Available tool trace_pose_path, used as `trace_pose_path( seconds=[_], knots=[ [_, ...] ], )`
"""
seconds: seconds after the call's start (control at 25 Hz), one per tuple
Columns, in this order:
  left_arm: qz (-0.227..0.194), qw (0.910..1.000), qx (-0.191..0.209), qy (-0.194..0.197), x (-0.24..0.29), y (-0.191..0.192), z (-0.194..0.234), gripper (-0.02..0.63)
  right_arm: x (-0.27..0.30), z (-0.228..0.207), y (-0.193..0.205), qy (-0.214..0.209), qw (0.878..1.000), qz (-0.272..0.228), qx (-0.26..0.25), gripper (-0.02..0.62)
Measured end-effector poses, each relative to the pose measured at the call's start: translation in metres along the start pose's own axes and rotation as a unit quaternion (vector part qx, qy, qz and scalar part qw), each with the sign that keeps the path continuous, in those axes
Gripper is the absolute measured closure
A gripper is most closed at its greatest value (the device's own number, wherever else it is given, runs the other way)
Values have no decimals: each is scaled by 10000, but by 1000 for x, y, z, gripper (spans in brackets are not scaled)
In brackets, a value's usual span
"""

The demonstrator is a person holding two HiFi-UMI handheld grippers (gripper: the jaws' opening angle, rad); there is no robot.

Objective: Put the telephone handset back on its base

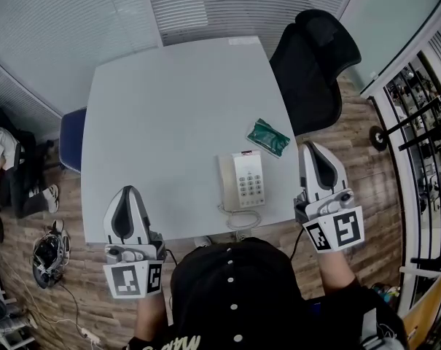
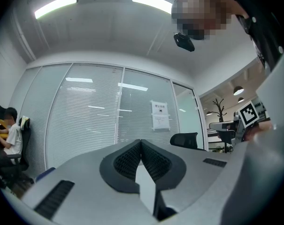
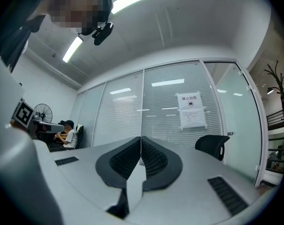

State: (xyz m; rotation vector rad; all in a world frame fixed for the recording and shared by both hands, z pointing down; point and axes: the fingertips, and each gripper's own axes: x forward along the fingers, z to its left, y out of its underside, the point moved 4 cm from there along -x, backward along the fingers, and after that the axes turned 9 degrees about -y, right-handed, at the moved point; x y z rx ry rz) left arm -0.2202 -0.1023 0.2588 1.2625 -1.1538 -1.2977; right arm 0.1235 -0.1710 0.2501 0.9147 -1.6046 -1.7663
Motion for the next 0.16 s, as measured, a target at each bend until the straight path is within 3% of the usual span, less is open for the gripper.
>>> trace_pose_path(
  seconds=[0.16],
  knots=[
    [11,10000,-8,18,2,0,-1,591,1,-2,1,8,10000,19,18,563]
  ],
)
